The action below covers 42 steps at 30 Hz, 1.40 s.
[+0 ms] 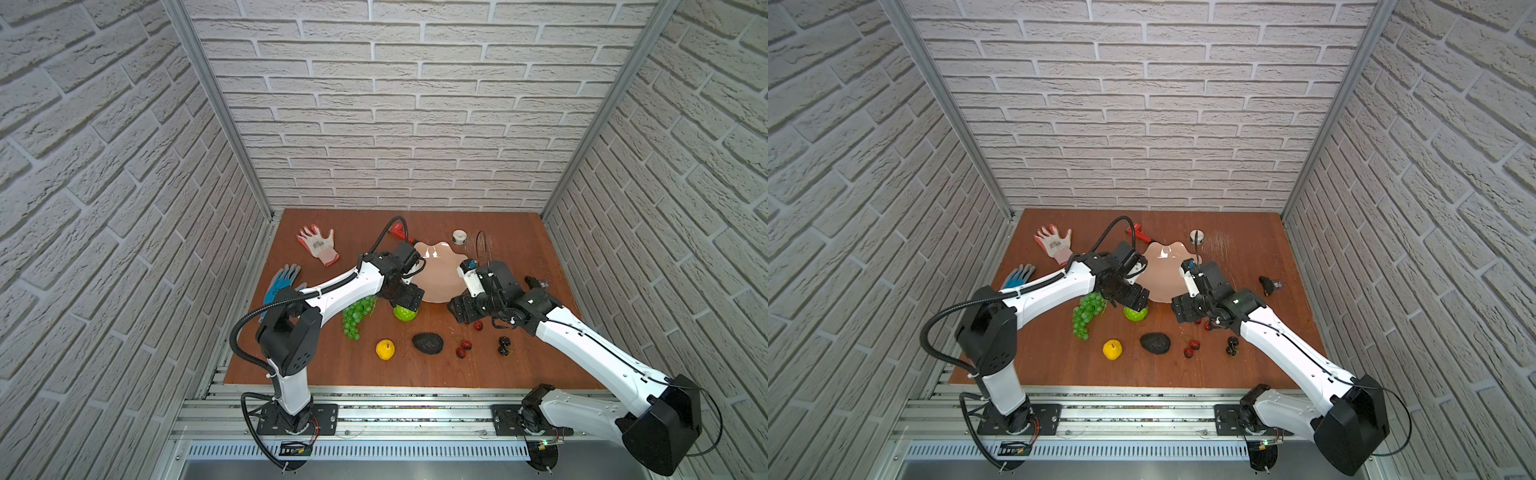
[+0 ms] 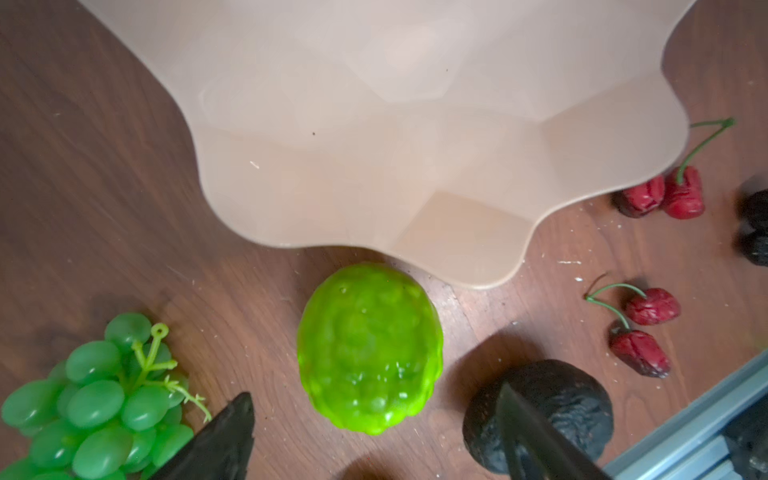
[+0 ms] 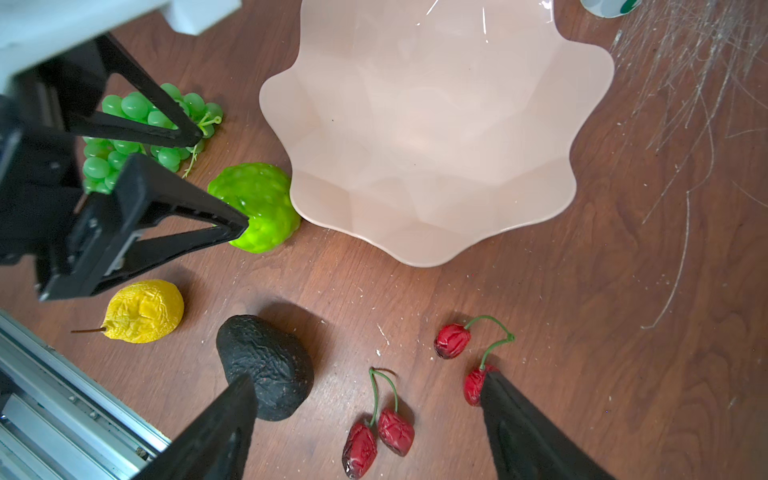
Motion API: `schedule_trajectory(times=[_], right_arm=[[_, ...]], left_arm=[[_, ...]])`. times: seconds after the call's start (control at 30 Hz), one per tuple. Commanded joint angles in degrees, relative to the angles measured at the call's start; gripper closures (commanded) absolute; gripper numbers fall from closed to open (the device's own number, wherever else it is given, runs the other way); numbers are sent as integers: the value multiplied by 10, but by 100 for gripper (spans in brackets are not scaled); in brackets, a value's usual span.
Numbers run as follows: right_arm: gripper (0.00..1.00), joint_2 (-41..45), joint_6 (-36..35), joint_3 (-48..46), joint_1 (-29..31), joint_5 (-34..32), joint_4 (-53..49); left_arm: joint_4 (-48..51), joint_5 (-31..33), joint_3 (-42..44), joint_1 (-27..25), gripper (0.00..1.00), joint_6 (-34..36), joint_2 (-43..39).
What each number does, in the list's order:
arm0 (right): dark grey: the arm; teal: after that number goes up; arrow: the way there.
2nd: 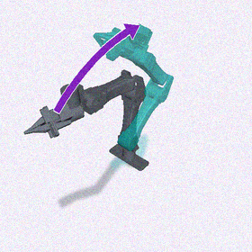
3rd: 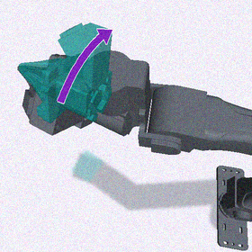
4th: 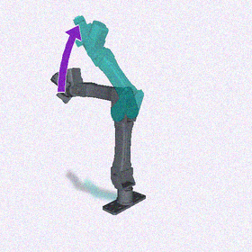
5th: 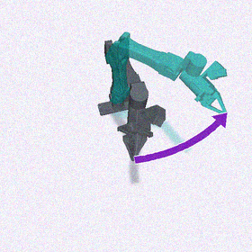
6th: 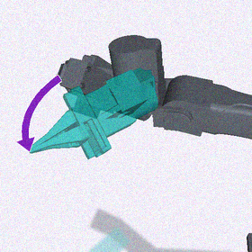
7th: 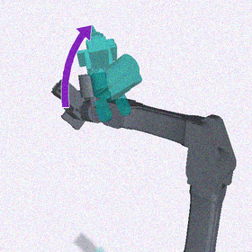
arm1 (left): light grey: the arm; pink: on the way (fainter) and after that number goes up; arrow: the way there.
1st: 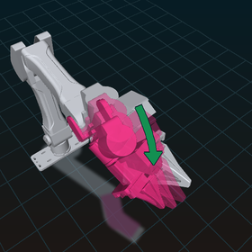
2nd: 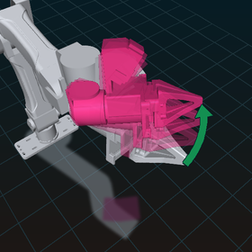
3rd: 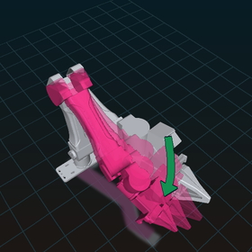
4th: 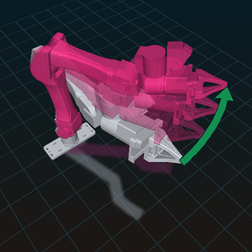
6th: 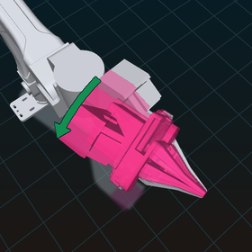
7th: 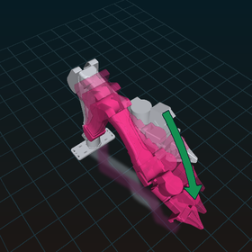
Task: Place and organize the fake fruits in the fruit bowl
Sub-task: 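Reach the left gripper to the green fruit while the right arm nears the bowl, then grasp the green bumpy fruit with the left gripper and lift it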
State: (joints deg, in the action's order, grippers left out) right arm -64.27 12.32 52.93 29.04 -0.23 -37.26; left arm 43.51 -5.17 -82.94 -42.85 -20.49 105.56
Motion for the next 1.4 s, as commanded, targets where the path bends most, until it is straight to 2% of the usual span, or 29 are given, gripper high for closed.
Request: schedule_trajectory(times=[0.0,0.17,0.77,0.87,1.13,1.27,1.37], right_arm=[[14,26,6,-12,-2,-19,-4],[14,31,8,-21,-2,-17,-2],[14,14,8,-28,-2,-11,18],[14,16,9,-30,-2,-11,22],[15,17,6,-29,-2,-12,26],[15,17,5,-27,-2,-12,31],[16,17,2,-30,-2,-17,40]], left_arm=[[30,4,-25,-2,11,17,28],[38,12,-43,-1,14,14,63],[8,5,-23,3,13,18,102],[5,5,-17,4,15,15,98],[15,0,-22,4,33,11,81],[40,0,-37,4,38,12,73],[64,9,-51,5,38,14,64]])
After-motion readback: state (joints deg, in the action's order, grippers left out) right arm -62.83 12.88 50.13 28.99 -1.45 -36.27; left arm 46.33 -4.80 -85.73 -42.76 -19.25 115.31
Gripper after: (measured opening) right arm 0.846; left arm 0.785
